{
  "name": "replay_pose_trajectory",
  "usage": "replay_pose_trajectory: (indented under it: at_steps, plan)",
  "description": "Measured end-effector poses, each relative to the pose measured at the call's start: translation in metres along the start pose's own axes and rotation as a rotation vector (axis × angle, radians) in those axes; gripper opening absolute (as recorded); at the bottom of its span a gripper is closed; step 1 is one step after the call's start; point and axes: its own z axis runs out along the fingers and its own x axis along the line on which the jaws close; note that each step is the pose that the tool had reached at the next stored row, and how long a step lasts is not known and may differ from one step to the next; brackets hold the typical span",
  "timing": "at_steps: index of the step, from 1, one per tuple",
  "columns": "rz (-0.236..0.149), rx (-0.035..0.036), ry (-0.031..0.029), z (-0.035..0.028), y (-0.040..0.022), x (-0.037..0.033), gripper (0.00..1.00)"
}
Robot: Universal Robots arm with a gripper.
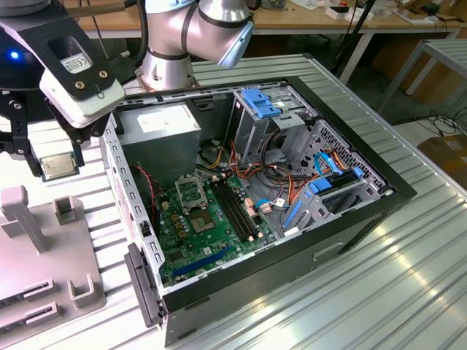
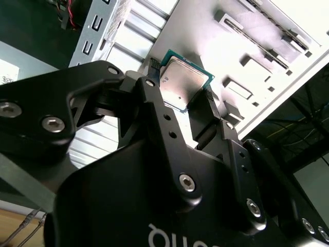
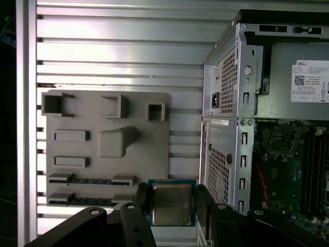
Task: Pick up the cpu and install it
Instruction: 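Pick up the cpu and move it towards the insertion slot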
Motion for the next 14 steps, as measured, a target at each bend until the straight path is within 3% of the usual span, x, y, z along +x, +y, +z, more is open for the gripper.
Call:
replay_pose_trajectory:
  at_steps: [14]
  plan:
    - [0.000,0.0001,0.0000,-0.0002,-0.0006,-0.0171,0.47]
